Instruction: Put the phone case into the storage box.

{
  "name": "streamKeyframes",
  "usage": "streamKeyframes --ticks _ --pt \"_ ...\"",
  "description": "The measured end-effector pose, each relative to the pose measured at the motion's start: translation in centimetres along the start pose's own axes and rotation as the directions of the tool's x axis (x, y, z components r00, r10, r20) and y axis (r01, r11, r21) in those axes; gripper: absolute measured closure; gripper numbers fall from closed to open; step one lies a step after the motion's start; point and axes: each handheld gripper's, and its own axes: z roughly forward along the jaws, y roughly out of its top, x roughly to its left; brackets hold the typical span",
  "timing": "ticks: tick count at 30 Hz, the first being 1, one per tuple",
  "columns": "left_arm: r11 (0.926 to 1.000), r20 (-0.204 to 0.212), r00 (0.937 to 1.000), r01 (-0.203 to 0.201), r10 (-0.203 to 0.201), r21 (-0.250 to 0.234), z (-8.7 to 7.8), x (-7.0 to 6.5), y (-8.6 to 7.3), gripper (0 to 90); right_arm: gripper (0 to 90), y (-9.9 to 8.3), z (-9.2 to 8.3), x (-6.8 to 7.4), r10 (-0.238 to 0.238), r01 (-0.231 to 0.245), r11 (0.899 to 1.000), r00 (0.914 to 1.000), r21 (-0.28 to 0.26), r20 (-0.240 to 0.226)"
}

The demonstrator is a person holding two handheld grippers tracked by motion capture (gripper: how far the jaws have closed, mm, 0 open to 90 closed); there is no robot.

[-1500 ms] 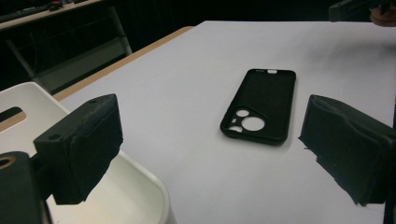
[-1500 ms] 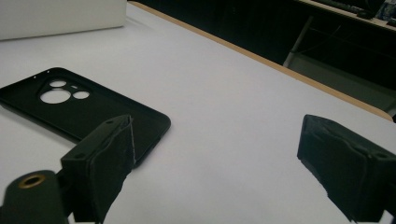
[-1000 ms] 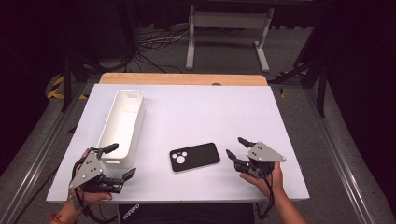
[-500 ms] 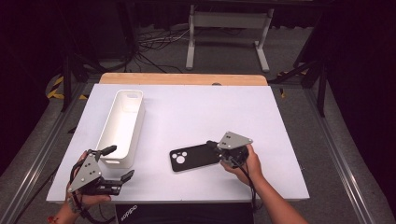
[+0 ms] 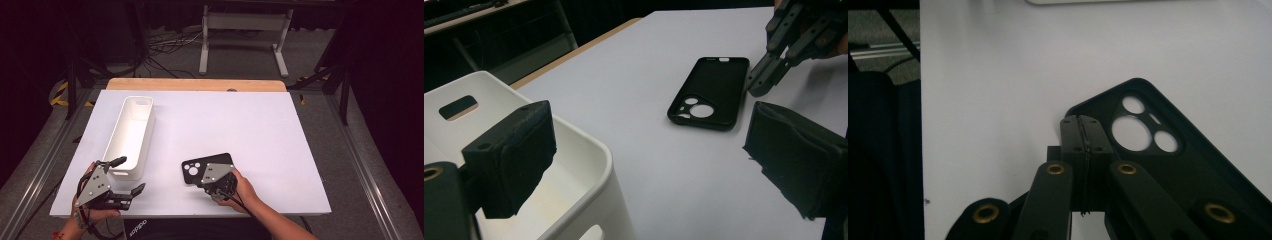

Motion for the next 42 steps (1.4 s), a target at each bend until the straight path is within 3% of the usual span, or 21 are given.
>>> streamKeyframes --ticks 8,14,16,18,29,42 --pt "0.9999 0.01 0.9999 -0.007 0.007 0.012 0.0 0.0 -0.1 7.0 90.0 1.0 2.1 0.9 -0.095 0.095 0.992 0.9955 0.083 -0.008" --pt "0.9998 0.011 0.9999 -0.013 0.013 0.016 0.1 0.0 -0.1 7.0 90.0 1.2 3.2 0.5 -0.116 0.114 0.988 0.9932 0.106 0.011" --pt "0.9999 0.014 0.9999 0.001 -0.002 0.013 0.1 0.0 -0.1 7.0 90.0 1.4 3.7 0.3 -0.129 0.126 0.984 0.9916 0.126 0.013" --pt "0.9999 0.016 0.9999 -0.002 0.001 0.011 0.2 -0.1 -0.1 7.0 90.0 1.6 4.0 -0.1 -0.139 0.133 0.982 0.9895 0.136 0.038" --pt "1.0 0.019 0.9998 0.001 -0.001 0.005 0.0 -0.2 0.0 7.1 90.0 2.9 5.9 -2.5 -0.128 0.112 0.98 0.9877 0.164 0.09" --pt "1.0 0.024 0.9997 -0.003 0.002 0.004 0.0 -0.1 0.0 7.2 90.0 4.2 7.4 -4.3 -0.12 0.095 0.973 0.9864 0.21 0.112"
